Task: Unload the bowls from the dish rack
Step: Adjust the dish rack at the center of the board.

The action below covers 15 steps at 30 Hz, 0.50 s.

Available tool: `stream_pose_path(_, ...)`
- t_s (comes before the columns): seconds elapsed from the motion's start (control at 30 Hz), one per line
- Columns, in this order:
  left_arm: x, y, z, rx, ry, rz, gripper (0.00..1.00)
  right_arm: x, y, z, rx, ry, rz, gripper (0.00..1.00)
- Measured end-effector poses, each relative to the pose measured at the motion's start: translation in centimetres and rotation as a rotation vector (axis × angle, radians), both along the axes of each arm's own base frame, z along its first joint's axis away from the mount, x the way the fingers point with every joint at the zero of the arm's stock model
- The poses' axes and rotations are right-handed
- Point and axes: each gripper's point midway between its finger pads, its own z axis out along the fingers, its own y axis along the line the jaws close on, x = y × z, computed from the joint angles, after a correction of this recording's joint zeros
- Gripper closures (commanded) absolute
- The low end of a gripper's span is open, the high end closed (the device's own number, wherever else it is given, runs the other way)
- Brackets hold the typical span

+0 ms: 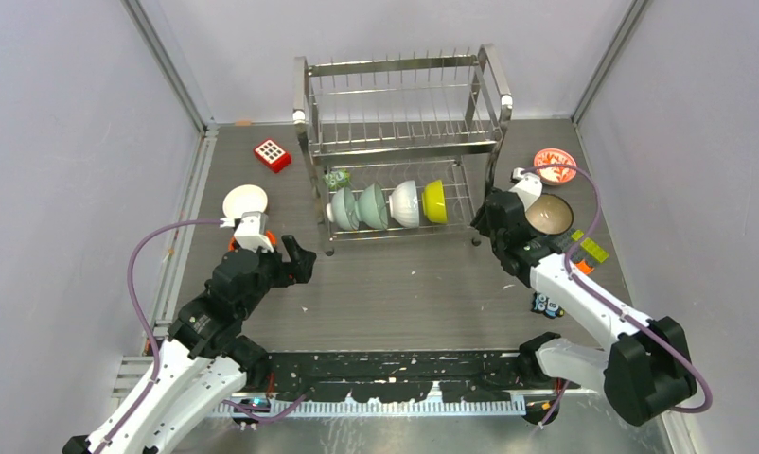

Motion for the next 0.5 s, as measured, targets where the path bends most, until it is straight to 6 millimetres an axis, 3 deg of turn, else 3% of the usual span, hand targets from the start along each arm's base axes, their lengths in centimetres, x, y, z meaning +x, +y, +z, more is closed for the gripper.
stream_pose_path(0.2,0.0,0.0,0.0,0.000,0.001,0.000,0.17,2.3,-1.3,0.0,0.005,-0.001,-0.047,0.51)
stream_pose_path(0.4,0.0,0.0,0.0,-0.001,-0.001,0.000,0.17,4.5,-2.6,-0.3,-0.038,0.026,-0.078,0.31)
stream_pose_path(0.5,-0.1,0.0,0.1,-0.005,-0.006,-0.001,0.17,4.6,-2.9,-0.1,-0.052,0.028,-0.077,0.23)
